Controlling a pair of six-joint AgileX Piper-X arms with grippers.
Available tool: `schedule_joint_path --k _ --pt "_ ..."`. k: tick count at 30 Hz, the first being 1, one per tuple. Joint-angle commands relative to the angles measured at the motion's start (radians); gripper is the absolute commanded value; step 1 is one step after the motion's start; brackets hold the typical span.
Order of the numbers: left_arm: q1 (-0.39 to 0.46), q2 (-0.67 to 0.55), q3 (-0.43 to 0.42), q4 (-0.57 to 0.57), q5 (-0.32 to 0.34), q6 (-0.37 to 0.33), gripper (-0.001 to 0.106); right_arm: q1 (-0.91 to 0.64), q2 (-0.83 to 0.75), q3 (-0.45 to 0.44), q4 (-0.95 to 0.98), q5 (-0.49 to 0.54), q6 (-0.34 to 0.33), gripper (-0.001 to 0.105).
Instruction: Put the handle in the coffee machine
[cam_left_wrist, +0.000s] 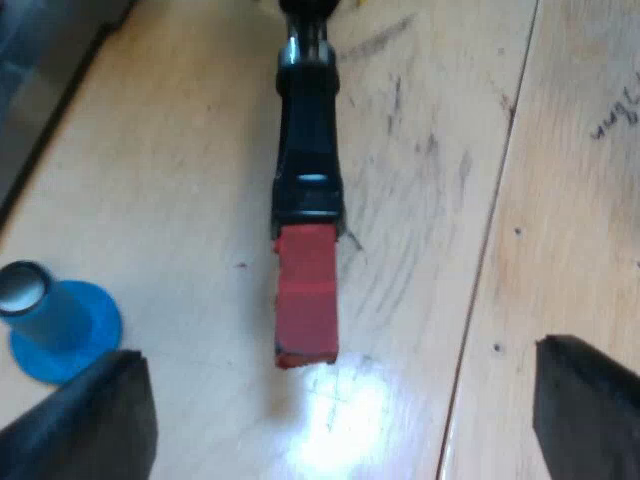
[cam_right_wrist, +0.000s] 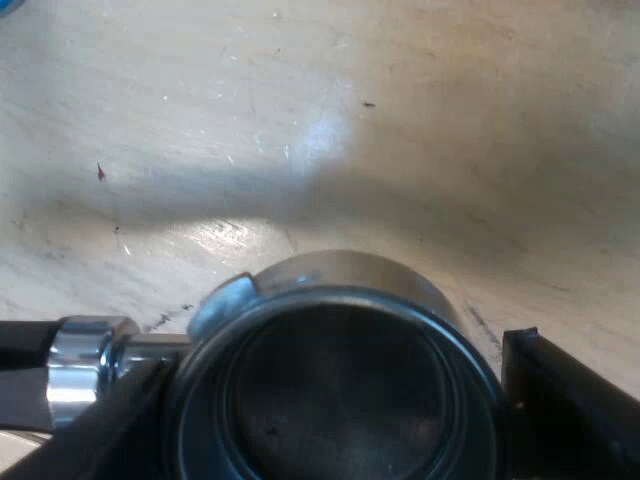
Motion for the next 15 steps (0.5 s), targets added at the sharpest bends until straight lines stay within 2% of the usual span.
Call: schedule_joint_path --k 1,6,9,15 --pt "-0.043 0.037 -0.001 0.001 -0.019 0.035 0.078 0.004 -0.017 -0.011 0.004 -0.009 0.004 0.000" --pt "-0.154 0.110 -0.001 -0.046 -0.082 0.039 0.078 0.004 -0.017 -0.011 0.004 -0.030 0.004 0.000" --pt "-0.218 0.153 -0.001 -0.093 -0.118 0.019 0.078 0.004 -0.017 -0.011 0.004 -0.061 0.004 0.000" --pt "-0.261 0.199 -0.001 -0.179 -0.154 -0.014 0.078 0.004 -0.017 -0.011 0.004 -0.113 0.013 0.000"
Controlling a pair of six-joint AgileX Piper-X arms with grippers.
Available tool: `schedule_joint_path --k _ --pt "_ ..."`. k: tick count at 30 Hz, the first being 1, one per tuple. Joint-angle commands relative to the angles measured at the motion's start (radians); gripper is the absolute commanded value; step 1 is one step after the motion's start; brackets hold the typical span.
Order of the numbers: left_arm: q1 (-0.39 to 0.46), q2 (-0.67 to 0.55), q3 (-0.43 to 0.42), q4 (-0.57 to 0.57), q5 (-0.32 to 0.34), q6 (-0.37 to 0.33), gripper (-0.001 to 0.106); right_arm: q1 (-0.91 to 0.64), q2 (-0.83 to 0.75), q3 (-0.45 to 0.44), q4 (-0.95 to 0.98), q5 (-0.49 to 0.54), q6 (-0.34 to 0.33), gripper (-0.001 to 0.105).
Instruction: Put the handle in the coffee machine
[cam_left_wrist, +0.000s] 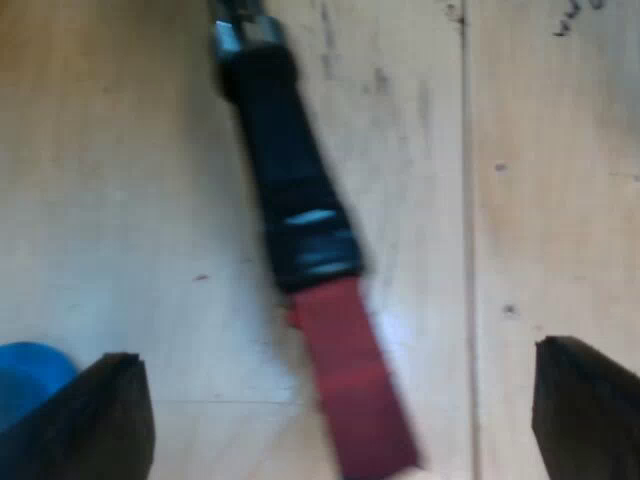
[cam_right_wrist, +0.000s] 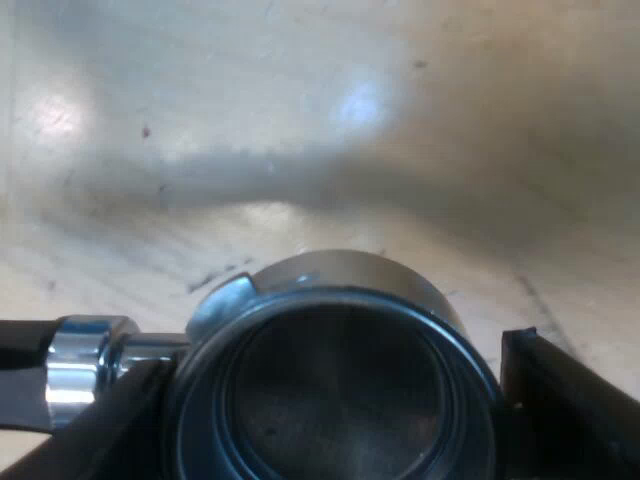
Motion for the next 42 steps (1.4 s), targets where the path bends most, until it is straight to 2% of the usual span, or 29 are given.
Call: schedule_joint_path --k 1,9,14,20,26,42 --pt "-0.004 0.014 -0.001 -0.048 -0.038 -0.014 0.078 0.004 -0.017 -0.011 0.004 -0.034 0.026 0.000" --pt "-0.004 0.055 0.009 -0.068 -0.030 -0.014 0.078 0.004 -0.020 -0.011 -0.017 -0.073 0.067 0.000" --pt "-0.004 0.063 0.069 -0.106 -0.032 -0.014 0.078 0.004 -0.023 -0.011 -0.048 -0.079 0.087 0.000" --pt "-0.004 0.063 0.112 -0.173 -0.032 -0.014 0.078 0.004 -0.023 -0.011 -0.077 -0.121 0.091 0.000" --pt "-0.004 0.063 0.114 -0.232 -0.032 -0.014 0.078 0.004 -0.023 -0.011 -0.080 -0.122 0.091 0.000" --pt "-0.004 0.063 0.139 -0.219 -0.061 -0.005 0.078 0.004 -0.023 -0.011 -0.080 -0.122 0.091 0.000"
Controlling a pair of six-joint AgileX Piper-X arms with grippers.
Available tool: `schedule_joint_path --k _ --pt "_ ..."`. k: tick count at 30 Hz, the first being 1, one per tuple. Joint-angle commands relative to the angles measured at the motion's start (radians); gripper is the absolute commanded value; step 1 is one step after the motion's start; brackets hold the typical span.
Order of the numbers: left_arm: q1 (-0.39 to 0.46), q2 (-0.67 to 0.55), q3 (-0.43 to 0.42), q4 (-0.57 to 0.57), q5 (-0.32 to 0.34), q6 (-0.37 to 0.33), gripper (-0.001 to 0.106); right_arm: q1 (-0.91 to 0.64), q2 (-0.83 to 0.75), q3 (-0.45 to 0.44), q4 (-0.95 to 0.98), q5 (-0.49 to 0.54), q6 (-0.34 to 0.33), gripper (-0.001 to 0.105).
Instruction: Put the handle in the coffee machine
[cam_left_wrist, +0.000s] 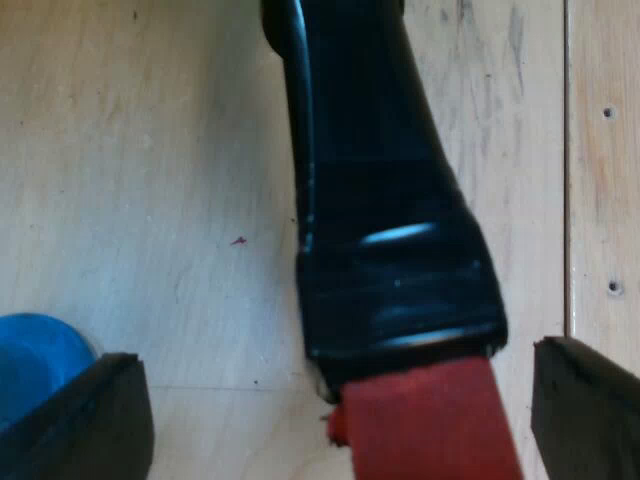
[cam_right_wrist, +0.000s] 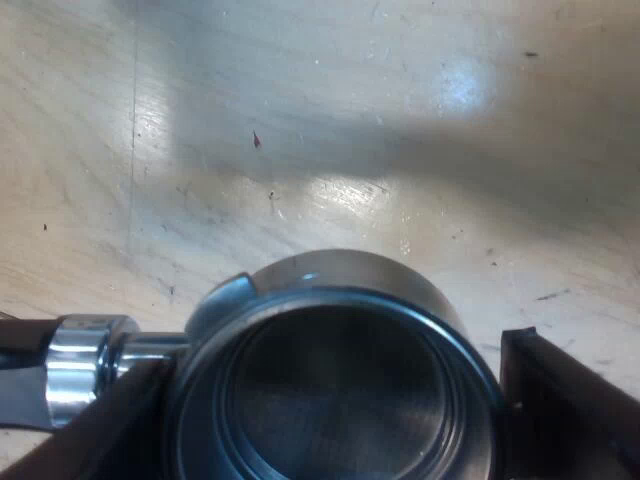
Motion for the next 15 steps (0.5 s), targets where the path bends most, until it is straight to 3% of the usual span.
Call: schedule_joint_path --k 1,4,8,10,15 --pt "-0.005 -0.002 -0.002 -0.001 -0.011 0.000 0.078 0.003 -0.021 -0.011 -0.008 -0.025 -0.001 0.000" --pt "-0.005 -0.002 -0.002 -0.001 -0.011 0.000 0.075 0.003 -0.021 -0.011 -0.008 -0.025 -0.001 0.000" --pt "-0.005 -0.002 -0.002 -0.001 -0.011 0.000 0.059 0.003 -0.021 -0.011 -0.008 -0.025 -0.001 0.000" --pt "-0.005 -0.002 -0.002 -0.001 -0.011 0.000 0.055 0.003 -0.021 -0.011 -0.008 -0.025 -0.001 0.000" --pt "-0.005 -0.002 -0.002 -0.012 0.003 0.000 0.054 0.003 -0.021 -0.011 -0.008 -0.025 -0.001 0.000"
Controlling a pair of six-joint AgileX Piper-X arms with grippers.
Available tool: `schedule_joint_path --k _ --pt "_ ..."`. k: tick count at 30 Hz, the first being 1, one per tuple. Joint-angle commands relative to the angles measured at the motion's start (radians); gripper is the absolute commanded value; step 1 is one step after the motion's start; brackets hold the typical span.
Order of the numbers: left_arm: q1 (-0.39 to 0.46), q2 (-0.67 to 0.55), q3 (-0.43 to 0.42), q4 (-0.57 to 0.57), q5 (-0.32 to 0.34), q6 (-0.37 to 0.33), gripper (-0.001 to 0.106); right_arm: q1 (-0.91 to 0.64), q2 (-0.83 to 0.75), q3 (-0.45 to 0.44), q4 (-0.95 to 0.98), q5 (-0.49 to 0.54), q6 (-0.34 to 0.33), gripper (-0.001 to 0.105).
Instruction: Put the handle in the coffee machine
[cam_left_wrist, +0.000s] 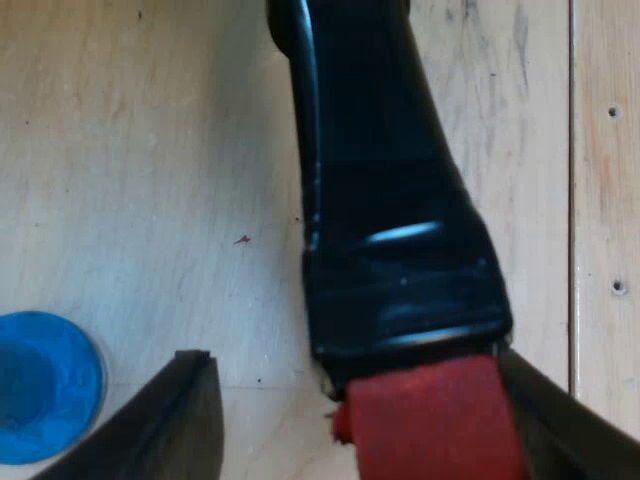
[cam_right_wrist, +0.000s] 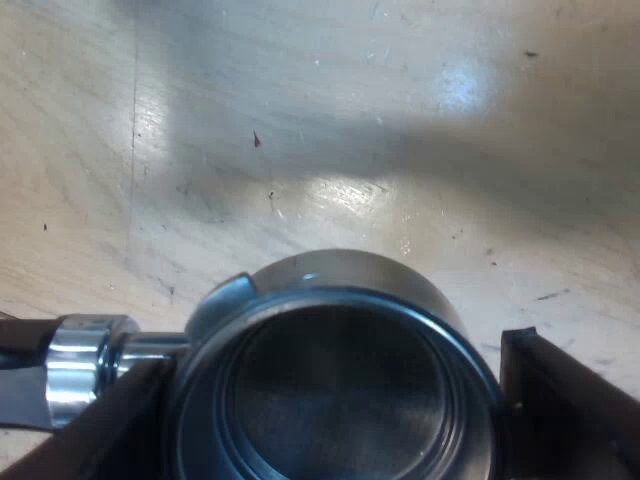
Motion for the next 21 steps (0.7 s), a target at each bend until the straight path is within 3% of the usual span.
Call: schedule_joint_path --k 1,13,15,16,19,21 --pt "-0.005 -0.002 -0.002 -0.013 0.007 0.000 0.054 0.003 -0.021 -0.011 -0.008 -0.025 -0.001 0.000" --pt "-0.005 -0.002 -0.002 -0.020 0.020 -0.002 0.051 0.003 -0.021 -0.011 -0.008 -0.025 -0.001 0.000" --pt "-0.005 -0.002 -0.002 -0.020 0.020 -0.017 0.031 0.003 -0.021 -0.011 -0.008 -0.025 -0.001 0.000" --pt "-0.005 -0.002 -0.002 -0.020 0.020 -0.020 0.028 0.003 -0.021 -0.011 -0.008 -0.025 -0.001 0.000" --pt "-0.005 -0.002 -0.002 -0.014 0.020 -0.025 0.004 0.003 -0.021 -0.011 -0.008 -0.025 0.021 0.000" --pt "-0.005 -0.002 -0.002 -0.011 0.020 -0.025 0.000 0.003 -0.021 -0.011 -0.008 -0.021 0.040 0.000"
